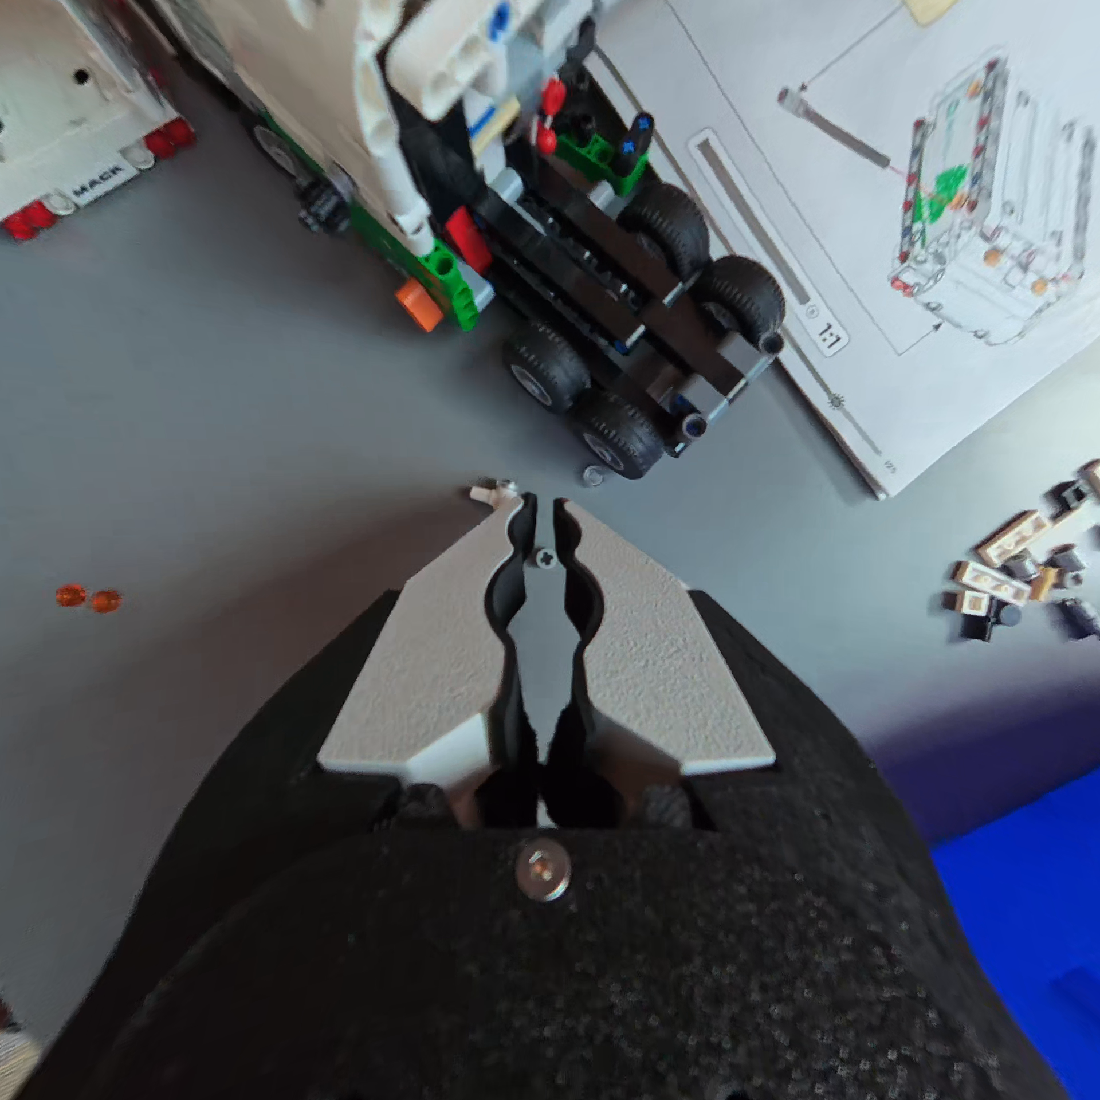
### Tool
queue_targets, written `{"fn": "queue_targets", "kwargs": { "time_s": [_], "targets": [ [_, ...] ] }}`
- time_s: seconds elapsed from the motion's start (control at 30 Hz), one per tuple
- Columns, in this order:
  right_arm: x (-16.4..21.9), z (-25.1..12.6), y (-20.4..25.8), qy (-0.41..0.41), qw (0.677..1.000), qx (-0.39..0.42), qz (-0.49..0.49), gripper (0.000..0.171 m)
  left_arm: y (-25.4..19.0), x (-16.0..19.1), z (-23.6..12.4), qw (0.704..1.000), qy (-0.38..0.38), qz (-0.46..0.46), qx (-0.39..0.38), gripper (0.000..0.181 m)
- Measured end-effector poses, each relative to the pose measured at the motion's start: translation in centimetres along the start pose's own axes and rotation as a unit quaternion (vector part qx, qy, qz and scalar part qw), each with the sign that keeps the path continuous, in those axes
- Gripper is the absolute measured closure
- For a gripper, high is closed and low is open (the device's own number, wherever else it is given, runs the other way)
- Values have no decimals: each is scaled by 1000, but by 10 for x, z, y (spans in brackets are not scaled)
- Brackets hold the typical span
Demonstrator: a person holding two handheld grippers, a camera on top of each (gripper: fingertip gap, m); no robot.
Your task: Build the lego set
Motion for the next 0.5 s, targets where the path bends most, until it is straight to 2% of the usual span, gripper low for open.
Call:
{"fn": "queue_targets", "kwargs": {
  "time_s": [0.1, 0.37, 0.5],
  "targets": [
    [-3, 8, 5, 9, 991, -93, 91, 157, 0, 0, 0, 1000, 1, 2, 0, 176],
    [0, 12, 5, 33, 993, -68, 93, 156, 3, 0, -1, 1000, -1, -3, -3, 176],
    [1, 13, 4, 31, 994, -49, 96, 164, 0, 0, 0, 1000, 1, 1, 1, 176]
  ]
}}
Point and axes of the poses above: each gripper's, where its closed fingertips meet, z out along the fingers, x out of its underside, y = z × x across the jaws, the point moved 6 cm from there along -z, back along the fingers, and after that the axes turned 4 degrees about -y, right-handed, at the moved point
